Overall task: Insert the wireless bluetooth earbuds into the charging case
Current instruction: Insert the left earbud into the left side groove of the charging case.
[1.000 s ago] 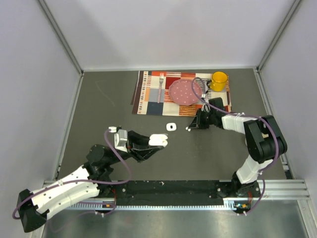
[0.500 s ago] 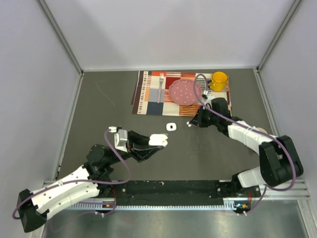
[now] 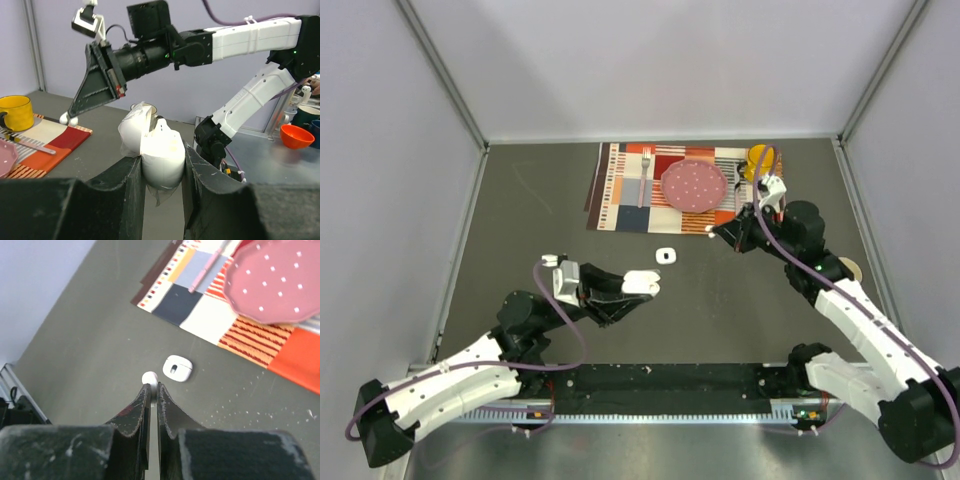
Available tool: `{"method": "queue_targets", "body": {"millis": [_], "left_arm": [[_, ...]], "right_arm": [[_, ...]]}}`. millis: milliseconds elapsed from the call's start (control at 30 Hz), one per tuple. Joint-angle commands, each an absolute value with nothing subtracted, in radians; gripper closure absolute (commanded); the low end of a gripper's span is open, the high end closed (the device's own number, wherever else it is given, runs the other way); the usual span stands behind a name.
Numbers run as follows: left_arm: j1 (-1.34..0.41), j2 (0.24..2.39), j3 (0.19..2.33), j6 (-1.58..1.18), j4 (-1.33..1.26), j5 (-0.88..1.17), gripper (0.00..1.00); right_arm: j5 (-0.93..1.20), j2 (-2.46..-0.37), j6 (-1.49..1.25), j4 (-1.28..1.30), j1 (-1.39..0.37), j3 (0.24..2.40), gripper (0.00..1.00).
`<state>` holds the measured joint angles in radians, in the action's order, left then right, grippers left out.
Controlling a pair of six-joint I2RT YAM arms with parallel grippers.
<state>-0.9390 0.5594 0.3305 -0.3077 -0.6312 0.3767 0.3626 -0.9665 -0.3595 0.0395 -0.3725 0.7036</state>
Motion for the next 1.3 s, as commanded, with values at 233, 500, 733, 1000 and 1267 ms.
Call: {"method": "queue_targets", "body": {"millis": [233,500,733,1000,1267], "left_arm": [[-0.942,0.569,0.31,-0.305,-0.721,0.414,1.0],[-0.943,0.595,0.322,-0.314,-0.732,0.439,1.0],[-0.942,0.623,0.337,-0.322,-0.745,0.465,1.0],[-0.943,0.652,0.354,-0.327,-0.767,0.518,1.0],[-0.942,0.672,0.371,-0.334,-0.77,0.578,1.0]], "right_arm": [[0.564,-0.738,-0.261,0.084,-0.431,0.854,1.0],[0.853,-0.732,-0.301,0.092,-0.497,0.991,1.0],[0.867,-0.81,-0.143,0.268,-0.728,1.118,1.0],[0.746,-0.93,-0.022,0.359,-0.899,1.181,1.0],[0.707,-0.986,-0.005,0.357,-0.92,1.187,1.0]]}}
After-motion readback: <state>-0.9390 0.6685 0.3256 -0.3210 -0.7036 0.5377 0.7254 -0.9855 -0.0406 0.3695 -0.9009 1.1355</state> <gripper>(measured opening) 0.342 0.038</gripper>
